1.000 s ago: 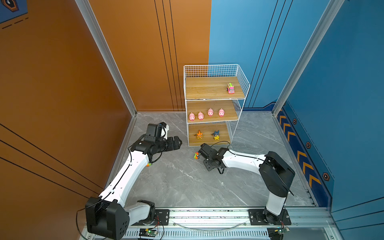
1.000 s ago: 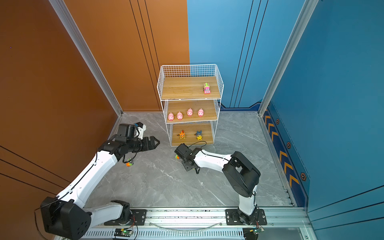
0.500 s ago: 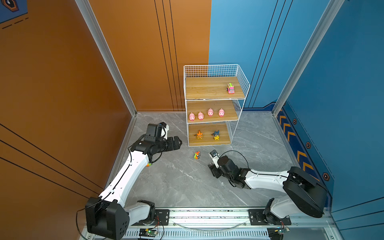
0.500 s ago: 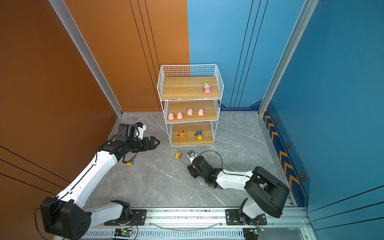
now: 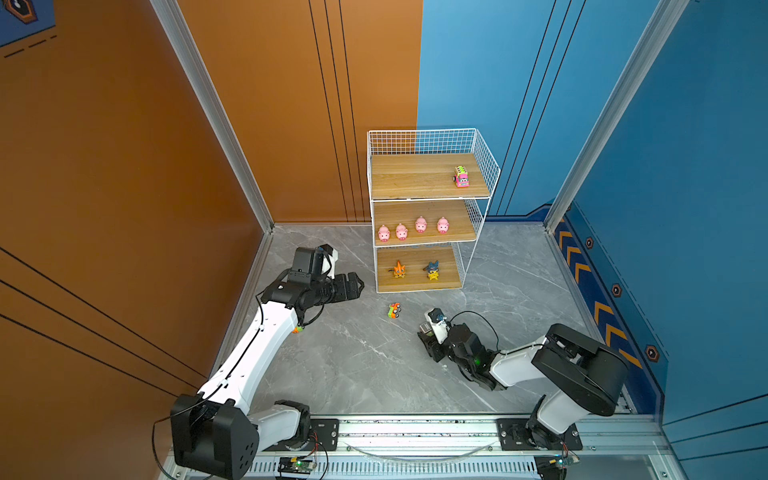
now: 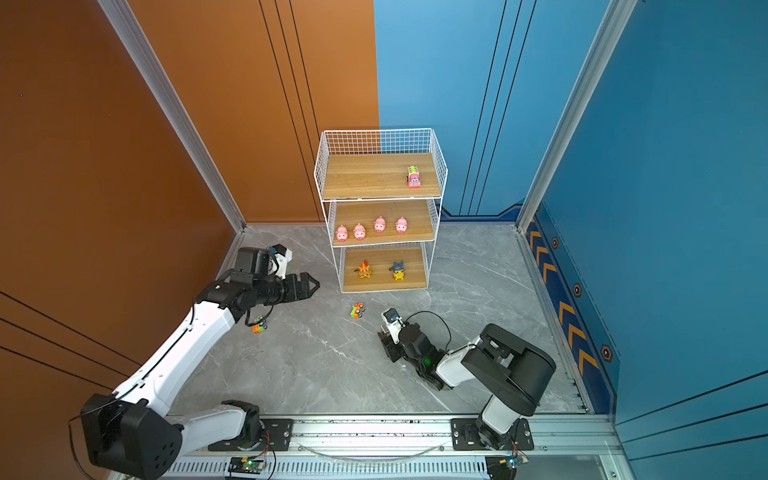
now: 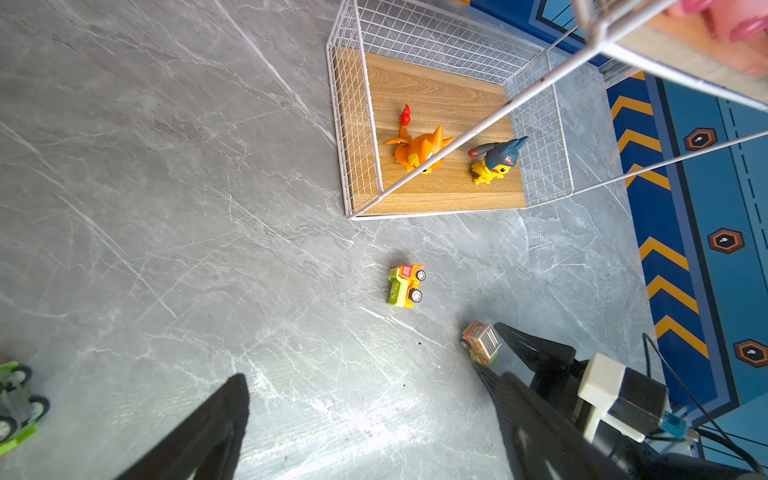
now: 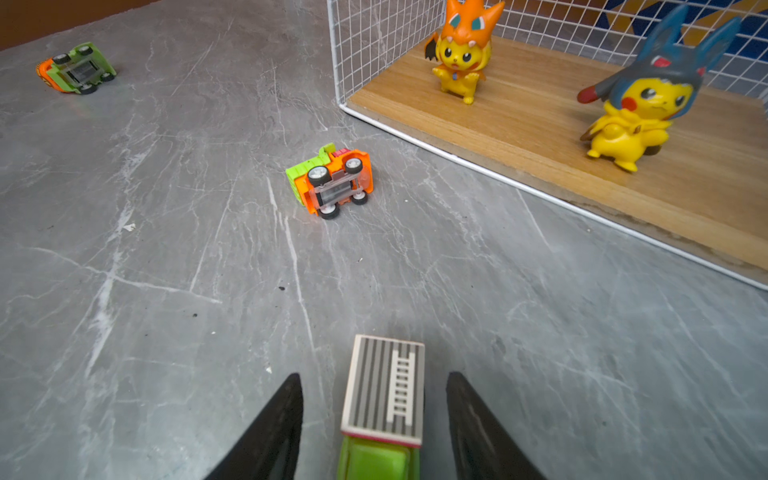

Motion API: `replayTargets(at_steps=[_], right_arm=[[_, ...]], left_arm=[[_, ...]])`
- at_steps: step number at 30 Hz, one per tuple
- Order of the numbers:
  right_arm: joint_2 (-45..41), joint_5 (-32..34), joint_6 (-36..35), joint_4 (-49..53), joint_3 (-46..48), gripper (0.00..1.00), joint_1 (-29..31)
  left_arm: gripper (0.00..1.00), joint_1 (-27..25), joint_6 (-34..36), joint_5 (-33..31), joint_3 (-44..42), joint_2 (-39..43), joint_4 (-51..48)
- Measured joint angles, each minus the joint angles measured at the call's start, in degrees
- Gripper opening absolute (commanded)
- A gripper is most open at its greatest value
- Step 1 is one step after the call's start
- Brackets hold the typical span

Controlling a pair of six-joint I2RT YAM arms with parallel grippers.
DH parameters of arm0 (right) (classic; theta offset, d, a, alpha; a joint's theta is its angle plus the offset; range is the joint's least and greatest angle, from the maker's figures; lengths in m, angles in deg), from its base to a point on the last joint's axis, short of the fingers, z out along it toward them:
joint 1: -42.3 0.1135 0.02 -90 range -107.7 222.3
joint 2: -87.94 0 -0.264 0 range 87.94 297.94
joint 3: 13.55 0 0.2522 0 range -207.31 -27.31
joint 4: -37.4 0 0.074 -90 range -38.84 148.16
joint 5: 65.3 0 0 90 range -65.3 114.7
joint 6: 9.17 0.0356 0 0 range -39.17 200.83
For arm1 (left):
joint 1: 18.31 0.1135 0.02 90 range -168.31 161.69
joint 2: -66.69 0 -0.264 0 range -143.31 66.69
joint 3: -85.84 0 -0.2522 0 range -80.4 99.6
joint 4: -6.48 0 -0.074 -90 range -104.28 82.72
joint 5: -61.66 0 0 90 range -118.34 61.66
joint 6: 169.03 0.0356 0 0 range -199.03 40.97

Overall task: Place and organize the plastic toys onto the shelf
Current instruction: 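Raise the green truck with the right gripper up to the top shelf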

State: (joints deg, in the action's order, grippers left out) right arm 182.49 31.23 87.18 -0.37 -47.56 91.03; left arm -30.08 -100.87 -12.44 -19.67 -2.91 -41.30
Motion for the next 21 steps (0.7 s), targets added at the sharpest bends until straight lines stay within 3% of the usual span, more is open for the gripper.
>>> replayTargets(at_steps=[15,21], right_arm=[[3.41,-2.03,-0.09,-4.63,0.59,0.36,0.04],[3.63,-1.99,-0.39,-4.59,0.59,0.27,0.44]], left_arm=[[0.94,0.00,0.00,0.00,0.00,-0.15,0.00],[0.94,0.00,0.00,0.00,0.00,-0.15,0.00]])
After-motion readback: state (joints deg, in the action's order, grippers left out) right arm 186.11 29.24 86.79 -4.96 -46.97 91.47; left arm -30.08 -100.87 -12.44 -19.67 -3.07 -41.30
